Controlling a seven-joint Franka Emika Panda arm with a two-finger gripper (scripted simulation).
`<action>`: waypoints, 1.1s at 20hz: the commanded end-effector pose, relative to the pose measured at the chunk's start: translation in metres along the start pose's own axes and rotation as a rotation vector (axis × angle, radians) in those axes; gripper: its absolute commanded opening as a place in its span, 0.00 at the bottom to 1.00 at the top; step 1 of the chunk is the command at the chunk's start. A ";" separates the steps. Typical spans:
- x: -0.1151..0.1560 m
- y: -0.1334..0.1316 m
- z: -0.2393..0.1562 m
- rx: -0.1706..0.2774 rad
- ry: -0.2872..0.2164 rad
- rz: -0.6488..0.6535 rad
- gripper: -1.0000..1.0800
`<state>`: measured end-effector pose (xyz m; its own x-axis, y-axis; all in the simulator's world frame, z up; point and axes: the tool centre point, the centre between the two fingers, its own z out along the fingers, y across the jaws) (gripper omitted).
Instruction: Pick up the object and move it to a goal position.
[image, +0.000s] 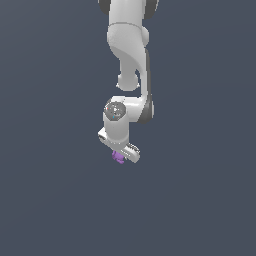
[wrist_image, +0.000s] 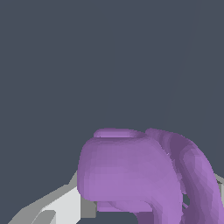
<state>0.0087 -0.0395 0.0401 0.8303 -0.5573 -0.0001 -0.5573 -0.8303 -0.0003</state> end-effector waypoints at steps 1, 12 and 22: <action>0.001 0.004 0.000 0.000 0.000 0.001 0.00; 0.013 0.079 -0.015 0.000 0.000 0.001 0.00; 0.024 0.132 -0.026 0.000 0.000 0.001 0.00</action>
<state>-0.0434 -0.1593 0.0650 0.8285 -0.5599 0.0001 -0.5599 -0.8285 -0.0002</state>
